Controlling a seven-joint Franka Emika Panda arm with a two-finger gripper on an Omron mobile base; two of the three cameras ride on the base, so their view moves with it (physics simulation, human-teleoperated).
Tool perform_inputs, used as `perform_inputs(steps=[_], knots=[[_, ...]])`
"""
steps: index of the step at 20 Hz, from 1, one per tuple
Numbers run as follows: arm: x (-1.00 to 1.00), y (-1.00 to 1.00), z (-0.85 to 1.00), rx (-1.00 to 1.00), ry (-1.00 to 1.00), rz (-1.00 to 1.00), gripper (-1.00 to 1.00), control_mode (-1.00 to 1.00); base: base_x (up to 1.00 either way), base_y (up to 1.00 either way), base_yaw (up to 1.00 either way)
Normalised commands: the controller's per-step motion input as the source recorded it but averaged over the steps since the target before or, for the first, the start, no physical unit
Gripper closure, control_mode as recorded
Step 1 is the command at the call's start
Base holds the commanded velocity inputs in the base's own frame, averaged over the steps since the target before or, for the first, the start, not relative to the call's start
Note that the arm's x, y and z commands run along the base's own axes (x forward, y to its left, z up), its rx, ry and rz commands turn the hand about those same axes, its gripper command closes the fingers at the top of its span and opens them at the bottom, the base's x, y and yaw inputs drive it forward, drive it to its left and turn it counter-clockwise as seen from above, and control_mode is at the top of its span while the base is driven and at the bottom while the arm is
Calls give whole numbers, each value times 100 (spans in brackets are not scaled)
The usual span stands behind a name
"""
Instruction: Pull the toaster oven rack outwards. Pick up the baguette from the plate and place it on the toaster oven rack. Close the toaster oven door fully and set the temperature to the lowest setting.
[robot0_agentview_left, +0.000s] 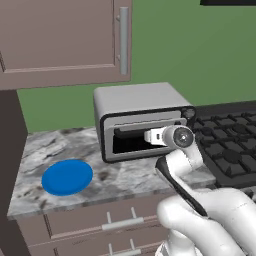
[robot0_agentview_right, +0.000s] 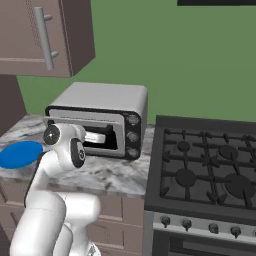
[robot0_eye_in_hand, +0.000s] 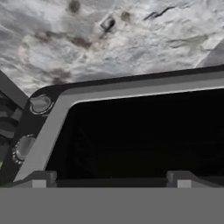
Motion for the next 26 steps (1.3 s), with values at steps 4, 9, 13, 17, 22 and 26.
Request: perform_inputs(steps=[4, 9, 13, 17, 22, 26], knots=[[66, 0, -11, -3, -7, 0, -100, -100, 0, 0, 0], [70, 0, -13, -4, -2, 0, -100, -100, 0, 0, 0], [62, 0, -13, -5, 0, 0, -100, -100, 0, 0, 0], [45, 0, -3, -6, 0, 0, -100, -100, 0, 0, 0], [41, 0, 0, -7, 2, 0, -100, -100, 0, 0, 0], [17, 0, 2, -3, 10, 0, -100, -100, 0, 0, 0]])
